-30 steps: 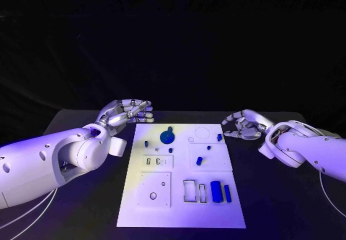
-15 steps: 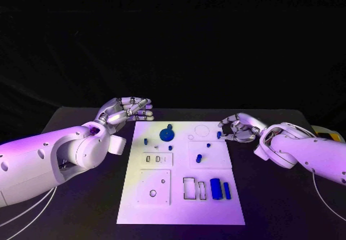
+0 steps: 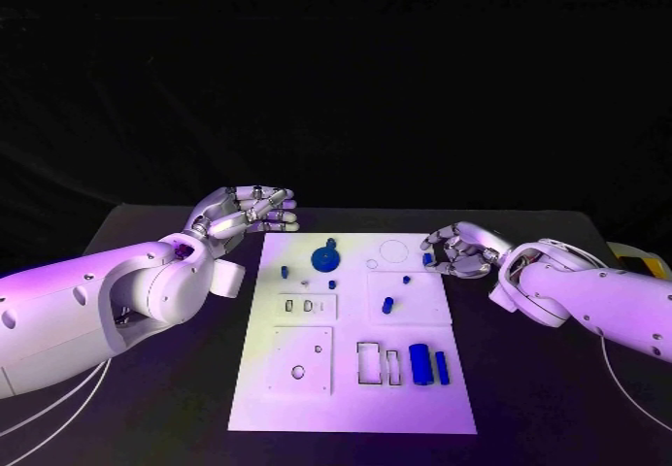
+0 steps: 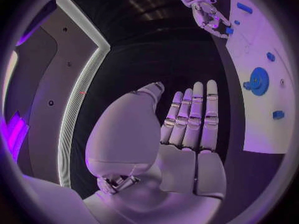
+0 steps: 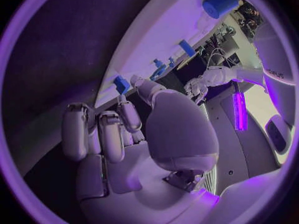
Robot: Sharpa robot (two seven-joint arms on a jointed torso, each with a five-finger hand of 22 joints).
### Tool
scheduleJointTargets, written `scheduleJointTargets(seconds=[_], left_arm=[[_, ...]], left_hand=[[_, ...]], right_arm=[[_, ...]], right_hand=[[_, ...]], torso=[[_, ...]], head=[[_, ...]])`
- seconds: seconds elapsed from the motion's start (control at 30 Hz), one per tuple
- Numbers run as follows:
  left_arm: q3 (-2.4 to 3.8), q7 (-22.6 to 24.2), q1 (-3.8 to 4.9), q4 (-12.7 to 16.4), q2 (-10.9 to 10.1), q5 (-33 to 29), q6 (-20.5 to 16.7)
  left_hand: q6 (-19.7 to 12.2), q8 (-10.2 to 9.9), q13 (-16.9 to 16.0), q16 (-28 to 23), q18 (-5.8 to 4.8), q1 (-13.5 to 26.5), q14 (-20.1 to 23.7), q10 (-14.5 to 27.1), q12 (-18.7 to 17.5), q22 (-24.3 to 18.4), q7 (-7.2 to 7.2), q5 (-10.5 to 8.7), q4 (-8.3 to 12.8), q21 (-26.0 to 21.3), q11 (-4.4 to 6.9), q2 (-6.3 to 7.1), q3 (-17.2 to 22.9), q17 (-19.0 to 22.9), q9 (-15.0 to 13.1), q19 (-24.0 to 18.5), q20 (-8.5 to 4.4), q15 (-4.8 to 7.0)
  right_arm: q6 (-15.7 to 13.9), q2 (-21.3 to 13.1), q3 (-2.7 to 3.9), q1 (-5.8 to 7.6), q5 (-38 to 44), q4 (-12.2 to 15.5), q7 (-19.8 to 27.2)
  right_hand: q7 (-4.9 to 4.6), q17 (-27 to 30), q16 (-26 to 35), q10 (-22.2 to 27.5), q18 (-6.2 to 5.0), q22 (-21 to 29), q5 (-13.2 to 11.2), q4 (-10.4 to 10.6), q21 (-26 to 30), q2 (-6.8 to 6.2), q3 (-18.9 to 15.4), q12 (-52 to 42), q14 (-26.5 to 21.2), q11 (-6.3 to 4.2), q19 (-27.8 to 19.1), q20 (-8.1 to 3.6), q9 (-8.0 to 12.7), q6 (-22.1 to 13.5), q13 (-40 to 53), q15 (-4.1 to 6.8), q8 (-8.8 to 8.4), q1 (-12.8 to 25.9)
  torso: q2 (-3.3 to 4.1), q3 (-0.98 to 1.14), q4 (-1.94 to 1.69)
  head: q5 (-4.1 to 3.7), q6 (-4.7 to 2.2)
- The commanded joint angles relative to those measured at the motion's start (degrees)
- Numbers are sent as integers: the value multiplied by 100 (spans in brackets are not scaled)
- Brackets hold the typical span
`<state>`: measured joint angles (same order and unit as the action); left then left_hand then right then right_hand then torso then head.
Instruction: Assemble the parts on the task board
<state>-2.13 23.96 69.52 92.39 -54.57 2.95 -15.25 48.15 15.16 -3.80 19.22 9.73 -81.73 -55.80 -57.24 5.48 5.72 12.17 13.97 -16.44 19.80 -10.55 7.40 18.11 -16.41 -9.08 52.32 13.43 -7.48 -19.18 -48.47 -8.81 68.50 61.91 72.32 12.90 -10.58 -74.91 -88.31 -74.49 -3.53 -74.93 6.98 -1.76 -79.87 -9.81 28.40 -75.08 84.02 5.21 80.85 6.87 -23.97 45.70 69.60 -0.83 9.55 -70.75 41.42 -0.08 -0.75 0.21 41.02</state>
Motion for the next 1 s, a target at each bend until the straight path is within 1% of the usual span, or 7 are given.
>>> scheduleJointTargets(seconds=[0.03, 0.1, 0.3, 0.43, 0.73, 0.87, 1.0], left_arm=[[4, 30, 2, 19, 0, -15, 85], [4, 28, 2, 19, -4, -15, 84], [4, 17, 2, 12, -13, -15, 86], [4, 13, 2, 7, -17, -15, 87], [4, 5, 2, 6, -21, -14, 90], [4, 2, 2, 7, -24, -14, 90], [4, 0, 2, 8, -29, -14, 88]], left_hand=[[-10, -30, -8, -20, 75, 63, 26, -49, -28, -5, 170, -26, -9, -37, -9, -11, 22, -5, 7, 21, 19, -26], [-10, -30, -8, -20, 75, 63, 26, -49, -28, -5, 170, -26, -9, -37, -9, -11, 22, -5, 7, 21, 19, -26], [-10, -30, -8, -20, 75, 63, 26, -49, -28, -5, 170, -26, -9, -37, -9, -11, 22, -5, 7, 21, 19, -26], [-10, -30, -8, -20, 75, 63, 26, -49, -28, -5, 170, -26, -9, -37, -9, -11, 22, -5, 7, 21, 19, -26], [-8, -31, -8, -24, 75, 59, 30, -52, -34, -10, 170, -24, -4, -41, -9, -15, 30, -13, 7, 20, 20, -26], [-8, -31, -8, -24, 75, 59, 30, -52, -34, -10, 170, -24, -4, -41, -9, -15, 30, -13, 7, 20, 20, -26], [-8, -31, -8, -24, 75, 59, 30, -52, -34, -10, 170, -24, -4, -41, -9, -15, 30, -13, 7, 20, 20, -26]], right_arm=[[55, 23, -1, -9, 129, -30, -48], [30, 35, -1, -11, 131, -55, -64], [-1, 54, 0, -14, 118, -73, -87], [4, 64, 0, -15, 112, -74, -99], [20, 92, 0, -20, 109, -102, -137], [14, 99, 0, -26, 110, -121, -157], [-10, 107, 0, -34, 110, -134, -162]], right_hand=[[-2, -1142, -33, -9, 17, -340, 15, -17, 11, 48, 18, -31, 511, 36, 19, 40, -18, 66, 14, -47, 49, -24], [2, -1155, -38, -33, 21, -363, 15, -12, -6, 80, 40, -53, 514, 33, 36, 45, -42, 137, 40, -48, 90, -15], [11, -1168, -44, -62, 27, -389, 17, 5, -25, 129, 71, -77, 517, 24, 56, 44, -70, 218, 69, -42, 141, 9], [25, -1177, -47, -85, 29, -404, 14, 11, -34, 147, 91, -95, 519, 12, 67, 39, -91, 285, 91, -34, 183, 24], [45, -1191, -53, -110, 35, -430, 12, 10, -53, 164, 114, -115, 523, -4, 85, 30, -116, 362, 116, -21, 232, 33], [70, -1200, -56, -134, 42, -457, 9, 12, -74, 174, 130, -133, 525, -25, 106, 18, -137, 435, 139, -5, 278, 48], [83, -1199, -56, -139, 43, -463, 10, 13, -77, 182, 139, -135, 525, -36, 110, 10, -148, 469, 141, 5, 300, 53]], torso=[[-1, -4, 6], [-1, -3, 4], [-2, 0, 4], [-2, -1, -7], [-1, 3, 13], [0, 9, 7], [1, 8, 3]], head=[[2, 8], [5, 13], [6, 10], [8, 17], [15, 30], [10, 38], [11, 47]])
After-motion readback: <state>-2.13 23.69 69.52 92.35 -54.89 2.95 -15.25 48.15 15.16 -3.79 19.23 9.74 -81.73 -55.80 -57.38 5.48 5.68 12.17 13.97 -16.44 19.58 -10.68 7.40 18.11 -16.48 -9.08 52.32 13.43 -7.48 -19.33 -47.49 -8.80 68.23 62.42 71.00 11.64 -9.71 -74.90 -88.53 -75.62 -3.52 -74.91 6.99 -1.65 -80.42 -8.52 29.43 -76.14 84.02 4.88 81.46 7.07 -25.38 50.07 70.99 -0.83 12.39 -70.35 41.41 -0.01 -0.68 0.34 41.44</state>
